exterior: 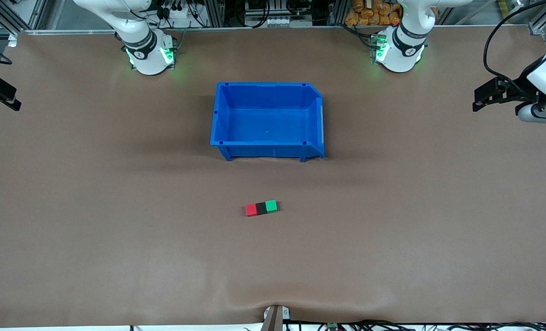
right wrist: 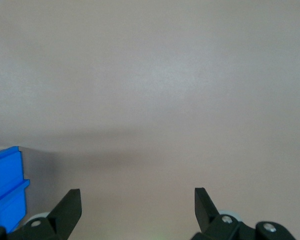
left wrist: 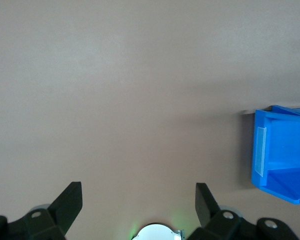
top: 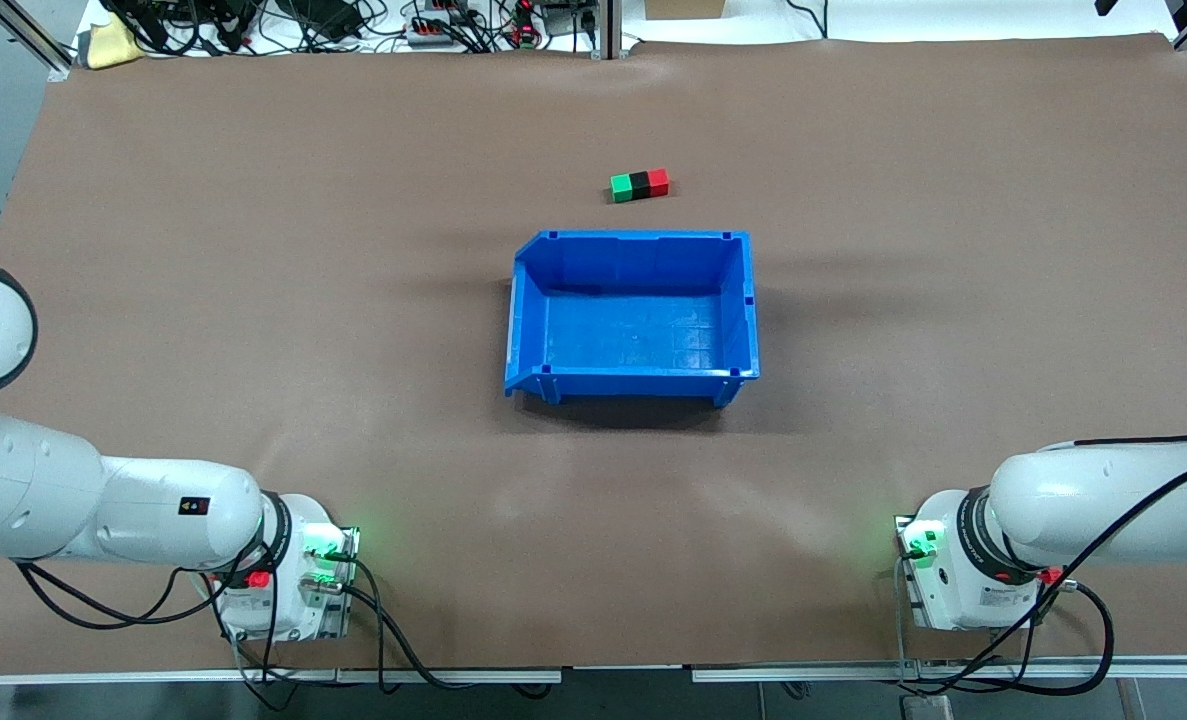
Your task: Attach green and red cubes to black cube
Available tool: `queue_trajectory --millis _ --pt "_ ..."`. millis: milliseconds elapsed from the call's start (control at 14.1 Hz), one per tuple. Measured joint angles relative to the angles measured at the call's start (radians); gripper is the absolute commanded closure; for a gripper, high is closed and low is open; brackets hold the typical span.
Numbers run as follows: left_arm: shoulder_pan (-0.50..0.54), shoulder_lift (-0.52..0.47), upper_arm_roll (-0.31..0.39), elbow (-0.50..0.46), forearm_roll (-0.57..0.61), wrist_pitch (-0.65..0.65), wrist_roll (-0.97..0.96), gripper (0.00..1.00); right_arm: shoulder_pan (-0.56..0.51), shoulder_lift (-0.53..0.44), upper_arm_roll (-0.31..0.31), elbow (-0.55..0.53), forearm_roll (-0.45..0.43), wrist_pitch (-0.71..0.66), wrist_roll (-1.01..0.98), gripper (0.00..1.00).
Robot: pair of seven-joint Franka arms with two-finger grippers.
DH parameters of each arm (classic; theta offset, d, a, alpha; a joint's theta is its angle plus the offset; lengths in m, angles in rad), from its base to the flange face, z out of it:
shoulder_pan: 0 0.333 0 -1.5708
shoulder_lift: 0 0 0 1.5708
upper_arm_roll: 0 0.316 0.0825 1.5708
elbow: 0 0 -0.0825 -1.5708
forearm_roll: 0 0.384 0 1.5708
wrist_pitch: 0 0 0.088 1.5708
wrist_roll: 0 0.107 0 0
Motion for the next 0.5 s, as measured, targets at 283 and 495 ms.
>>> queue_trajectory --millis 283,495 --pt "0.0 0.001 0.0 0.0 0.0 0.0 0.0 0.0 -0.002 0.0 -0.004 0.0 0.001 0.0 0.0 0.0" --pt "0.0 0.001 0.0 0.0 0.0 0.0 0.0 0.0 -0.002 0.0 -0.006 0.0 0.001 0.0 0.0 0.0"
